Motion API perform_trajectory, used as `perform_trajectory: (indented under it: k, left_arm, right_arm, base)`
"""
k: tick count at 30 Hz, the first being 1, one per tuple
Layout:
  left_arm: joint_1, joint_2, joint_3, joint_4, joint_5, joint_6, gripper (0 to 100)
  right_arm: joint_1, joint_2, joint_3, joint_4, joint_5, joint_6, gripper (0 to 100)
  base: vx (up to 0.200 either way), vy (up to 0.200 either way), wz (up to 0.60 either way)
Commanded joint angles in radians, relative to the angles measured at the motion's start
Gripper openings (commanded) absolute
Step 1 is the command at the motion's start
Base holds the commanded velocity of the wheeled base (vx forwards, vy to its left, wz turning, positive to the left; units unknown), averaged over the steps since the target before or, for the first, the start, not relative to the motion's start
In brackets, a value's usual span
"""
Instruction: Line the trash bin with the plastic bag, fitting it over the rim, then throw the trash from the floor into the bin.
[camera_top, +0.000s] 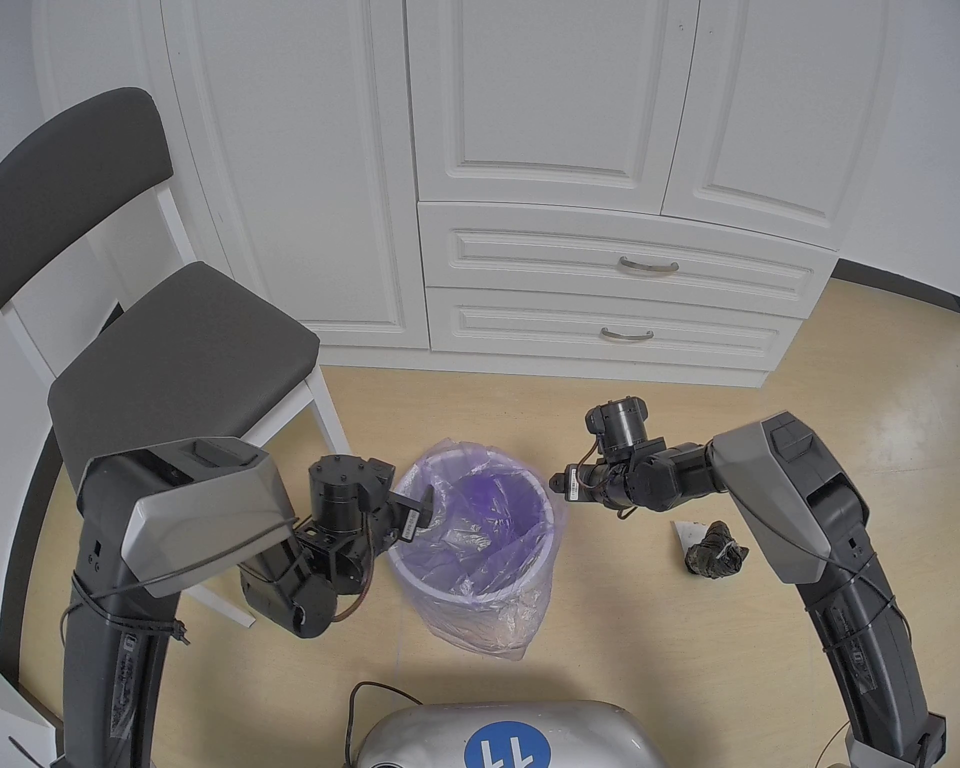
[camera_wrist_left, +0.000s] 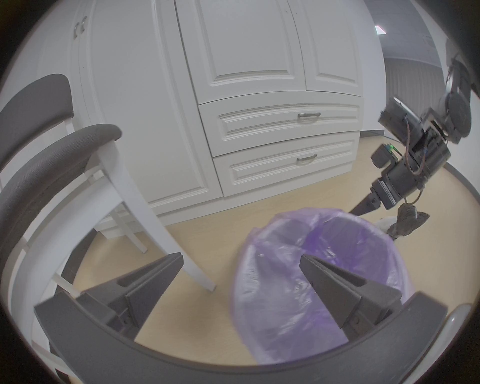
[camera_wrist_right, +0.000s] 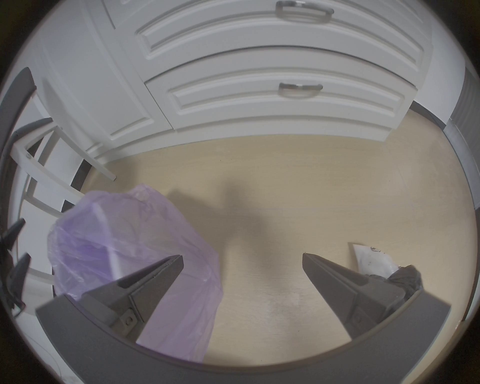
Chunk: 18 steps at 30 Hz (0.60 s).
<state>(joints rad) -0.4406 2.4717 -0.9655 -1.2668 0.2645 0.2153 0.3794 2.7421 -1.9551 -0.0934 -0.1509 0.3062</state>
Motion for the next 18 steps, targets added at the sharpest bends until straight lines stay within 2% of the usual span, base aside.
perform_trajectory:
  k: [1, 6, 13, 14, 17, 18]
  left_arm:
    - [-0.066, 0.058, -0.051, 0.009, 0.030, -0.030, 100]
    - [-0.063, 0.107, -0.116, 0.043, 0.041, -0.031, 100]
    - [-0.058, 0.164, -0.206, 0.149, 0.064, -0.068, 100]
    - [-0.053, 0.171, -0.243, 0.181, 0.102, -0.082, 100]
    - [-0.046, 0.176, -0.274, 0.204, 0.137, -0.083, 100]
    - [-0.026, 0.187, -0.329, 0.231, 0.206, -0.083, 100]
  right_arm:
    - [0.007, -0.114, 0.081, -0.006, -0.010, -0.009, 100]
    - [0.024, -0.139, 0.102, -0.008, -0.047, -0.012, 100]
    - [0.032, -0.134, 0.102, -0.008, -0.055, -0.012, 100]
    - [0.030, -0.134, 0.104, -0.008, -0.055, -0.012, 100]
    - [0.030, -0.134, 0.104, -0.008, -0.055, -0.012, 100]
    - [0.030, -0.133, 0.102, -0.008, -0.055, -0.012, 100]
  base:
    - [0.000, 0.000, 0.00]
    - [0.000, 0.000, 0.00]
    - [0.000, 0.000, 0.00]
    - [0.000, 0.000, 0.00]
    - [0.000, 0.000, 0.00]
    - [0.000, 0.000, 0.00]
